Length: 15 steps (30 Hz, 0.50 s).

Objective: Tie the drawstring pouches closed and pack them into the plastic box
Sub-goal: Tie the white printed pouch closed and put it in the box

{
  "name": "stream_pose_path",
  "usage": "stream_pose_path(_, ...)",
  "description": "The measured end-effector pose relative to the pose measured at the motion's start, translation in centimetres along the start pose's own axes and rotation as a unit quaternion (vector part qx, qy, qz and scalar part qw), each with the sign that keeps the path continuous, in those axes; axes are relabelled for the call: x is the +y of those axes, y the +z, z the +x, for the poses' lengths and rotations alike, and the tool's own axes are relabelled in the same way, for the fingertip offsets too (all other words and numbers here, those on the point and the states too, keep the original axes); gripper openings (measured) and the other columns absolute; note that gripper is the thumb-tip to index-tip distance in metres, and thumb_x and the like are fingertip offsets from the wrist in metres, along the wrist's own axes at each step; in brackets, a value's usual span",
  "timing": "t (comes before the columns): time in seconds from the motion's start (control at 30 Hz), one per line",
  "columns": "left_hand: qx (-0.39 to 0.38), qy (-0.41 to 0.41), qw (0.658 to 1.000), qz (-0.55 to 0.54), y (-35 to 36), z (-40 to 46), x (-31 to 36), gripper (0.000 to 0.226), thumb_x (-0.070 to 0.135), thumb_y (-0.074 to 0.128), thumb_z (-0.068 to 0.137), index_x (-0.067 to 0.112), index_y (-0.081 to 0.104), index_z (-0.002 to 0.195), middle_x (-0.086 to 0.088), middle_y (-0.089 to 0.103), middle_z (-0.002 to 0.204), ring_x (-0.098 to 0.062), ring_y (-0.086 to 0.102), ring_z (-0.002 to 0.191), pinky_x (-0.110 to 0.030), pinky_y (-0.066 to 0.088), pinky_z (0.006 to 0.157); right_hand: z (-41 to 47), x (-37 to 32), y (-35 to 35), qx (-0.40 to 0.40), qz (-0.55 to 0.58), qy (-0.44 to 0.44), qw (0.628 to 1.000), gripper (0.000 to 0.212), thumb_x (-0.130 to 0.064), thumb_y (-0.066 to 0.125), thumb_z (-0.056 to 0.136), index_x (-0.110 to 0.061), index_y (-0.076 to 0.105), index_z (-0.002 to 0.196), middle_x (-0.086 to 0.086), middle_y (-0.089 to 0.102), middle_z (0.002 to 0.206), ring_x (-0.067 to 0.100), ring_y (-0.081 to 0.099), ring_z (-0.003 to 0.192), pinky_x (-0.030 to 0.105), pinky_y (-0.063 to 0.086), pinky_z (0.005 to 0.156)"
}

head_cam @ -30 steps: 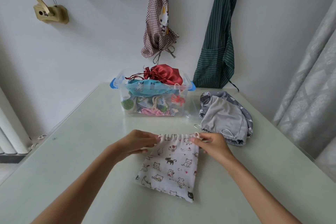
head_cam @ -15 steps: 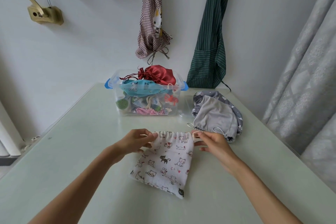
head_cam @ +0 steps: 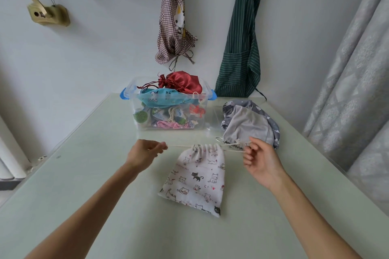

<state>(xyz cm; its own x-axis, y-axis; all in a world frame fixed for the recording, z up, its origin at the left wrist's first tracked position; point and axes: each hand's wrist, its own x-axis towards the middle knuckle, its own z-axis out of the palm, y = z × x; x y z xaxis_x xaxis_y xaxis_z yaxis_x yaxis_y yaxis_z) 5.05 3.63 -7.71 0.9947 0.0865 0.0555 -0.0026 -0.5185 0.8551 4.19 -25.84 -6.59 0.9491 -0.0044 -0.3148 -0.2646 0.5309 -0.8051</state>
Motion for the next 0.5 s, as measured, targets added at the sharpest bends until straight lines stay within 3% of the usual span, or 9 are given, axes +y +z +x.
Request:
stream_pose_path(0.1, 0.073, -0.024, 0.995, 0.059, -0.9, 0.3, -1.3, 0.024, 0.035, 0.055, 0.093, 0.023, 0.073, 0.083, 0.005, 0.067, 0.077, -0.021, 0.063, 0.084, -0.030, 0.045, 0.071, 1.0, -1.1, -1.4, 0.061, -0.049, -0.020, 0.997, 0.041, -0.020, 0.048, 0.092, -0.021, 0.029, 0.056, -0.007, 0.032, 0.038, 0.006, 0.025, 0.027, 0.014, 0.019, 0.030)
stream_pose_path(0.2, 0.091, -0.027, 0.990, 0.104, -1.0, 0.2, -1.2, 0.027, 0.037, 0.054, 0.093, 0.019, 0.074, 0.092, 0.003, 0.070, 0.085, -0.023, 0.063, 0.091, -0.029, 0.042, 0.070, 1.9, -1.3, -2.4, 0.109, -0.117, -0.036, 0.986, 0.036, -0.015, 0.052, 0.090, -0.018, 0.033, 0.059, -0.008, 0.037, 0.035, 0.004, 0.024, 0.024, 0.012, 0.016, 0.029)
stream_pose_path(0.3, 0.124, -0.045, 0.973, 0.190, -0.4, 0.1, -0.6, 0.028, 0.042, 0.051, 0.094, 0.024, 0.073, 0.098, 0.000, 0.071, 0.100, -0.028, 0.062, 0.095, -0.028, 0.038, 0.067, 2.2, -0.4, -2.3, 0.168, -0.257, -0.037, 0.951, 0.027, -0.011, 0.060, 0.085, -0.014, 0.045, 0.063, 0.000, 0.048, 0.049, 0.002, 0.023, 0.022, 0.008, 0.014, 0.031)
stream_pose_path(0.43, 0.068, -0.047, 0.951, 0.296, 0.3, 0.4, -0.2, 0.024, 0.042, 0.054, 0.092, 0.031, 0.065, 0.111, 0.003, 0.067, 0.114, -0.024, 0.060, 0.106, -0.029, 0.046, 0.074, 1.9, 0.4, -2.5, 0.153, -0.391, -0.039, 0.907, 0.009, -0.009, 0.067, 0.080, -0.010, 0.059, 0.075, 0.008, 0.056, 0.063, 0.008, 0.032, 0.031, 0.011, 0.022, 0.032)
stream_pose_path(0.5, 0.036, -0.027, 0.940, 0.338, 0.5, 0.8, 0.2, 0.035, 0.043, 0.058, 0.090, 0.029, 0.057, 0.122, 0.006, 0.062, 0.120, -0.020, 0.056, 0.114, -0.030, 0.046, 0.080, 1.6, -0.2, -2.3, 0.138, -0.432, -0.049, 0.890, 0.014, -0.007, 0.070, 0.076, -0.012, 0.060, 0.083, 0.008, 0.052, 0.064, 0.013, 0.038, 0.042, 0.016, 0.031, 0.037)
